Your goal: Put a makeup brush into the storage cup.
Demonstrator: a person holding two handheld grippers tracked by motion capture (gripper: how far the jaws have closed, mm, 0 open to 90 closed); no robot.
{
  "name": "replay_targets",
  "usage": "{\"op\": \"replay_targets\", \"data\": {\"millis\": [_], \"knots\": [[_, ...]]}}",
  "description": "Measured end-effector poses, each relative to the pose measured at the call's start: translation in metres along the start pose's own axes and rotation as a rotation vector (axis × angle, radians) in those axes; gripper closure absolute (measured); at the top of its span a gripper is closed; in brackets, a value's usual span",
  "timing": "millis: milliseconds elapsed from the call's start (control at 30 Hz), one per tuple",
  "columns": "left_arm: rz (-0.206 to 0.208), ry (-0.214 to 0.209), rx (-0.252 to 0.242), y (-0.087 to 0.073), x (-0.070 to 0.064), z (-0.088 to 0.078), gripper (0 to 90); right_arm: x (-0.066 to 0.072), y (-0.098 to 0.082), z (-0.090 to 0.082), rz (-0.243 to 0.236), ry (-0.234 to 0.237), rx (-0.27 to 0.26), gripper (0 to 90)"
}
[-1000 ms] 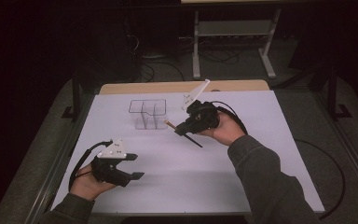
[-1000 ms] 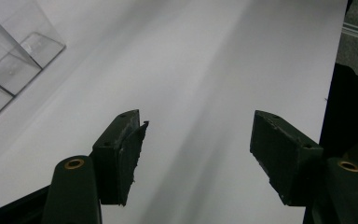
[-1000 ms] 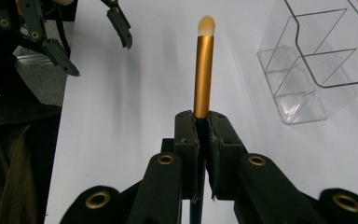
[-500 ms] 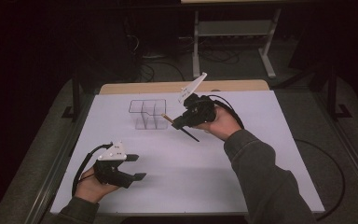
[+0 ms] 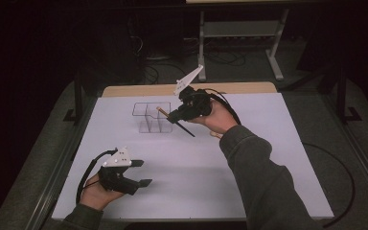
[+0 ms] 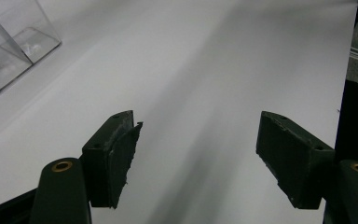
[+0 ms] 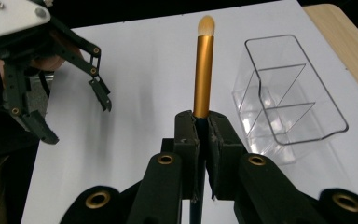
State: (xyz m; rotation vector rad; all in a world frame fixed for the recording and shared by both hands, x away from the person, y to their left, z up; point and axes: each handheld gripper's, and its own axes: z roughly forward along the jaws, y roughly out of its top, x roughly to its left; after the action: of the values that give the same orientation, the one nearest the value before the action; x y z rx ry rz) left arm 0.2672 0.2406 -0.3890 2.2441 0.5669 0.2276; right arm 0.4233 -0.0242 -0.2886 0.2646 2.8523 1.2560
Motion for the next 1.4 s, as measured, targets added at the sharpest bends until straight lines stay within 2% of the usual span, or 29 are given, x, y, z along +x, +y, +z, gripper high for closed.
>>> {"op": "replay_targets", "data": {"millis": [333, 633, 667, 700, 733, 900, 1100, 1133, 1233, 1400], "knots": [[-0.008, 0.005, -0.020, -0.002, 0.001, -0.004, 27.9, -0.013, 0.018, 0.011, 0.001, -0.003, 0.005, 82.7], [-0.005, -0.001, -0.022, -0.004, 0.001, -0.005, 27.9, -0.026, 0.034, 0.025, -0.006, -0.008, -0.011, 82.7], [0.000, 0.008, -0.027, -0.004, 0.001, -0.006, 27.9, -0.026, 0.036, 0.026, 0.007, -0.006, -0.011, 82.7], [-0.006, 0.012, -0.035, -0.004, 0.001, -0.006, 28.3, -0.029, 0.038, 0.027, -0.002, -0.012, -0.018, 82.7], [0.005, 0.018, -0.034, -0.004, 0.001, -0.008, 28.8, -0.030, 0.040, 0.028, -0.001, -0.011, -0.021, 82.7], [-0.003, 0.015, -0.036, -0.005, 0.002, -0.008, 28.7, -0.035, 0.050, 0.038, -0.004, -0.006, -0.029, 82.7], [-0.015, 0.014, -0.043, -0.006, 0.003, -0.008, 28.2, -0.042, 0.056, 0.045, 0.018, -0.010, -0.037, 82.6], [-0.011, 0.013, -0.036, -0.006, 0.003, -0.008, 28.2, -0.044, 0.056, 0.046, 0.009, -0.014, -0.038, 82.6], [-0.002, 0.012, -0.034, -0.005, 0.003, -0.008, 28.2, -0.046, 0.060, 0.048, 0.026, -0.020, -0.035, 82.6], [-0.002, 0.014, -0.036, -0.005, 0.004, -0.008, 28.2, -0.052, 0.064, 0.052, 0.012, -0.028, -0.027, 82.6]]}}
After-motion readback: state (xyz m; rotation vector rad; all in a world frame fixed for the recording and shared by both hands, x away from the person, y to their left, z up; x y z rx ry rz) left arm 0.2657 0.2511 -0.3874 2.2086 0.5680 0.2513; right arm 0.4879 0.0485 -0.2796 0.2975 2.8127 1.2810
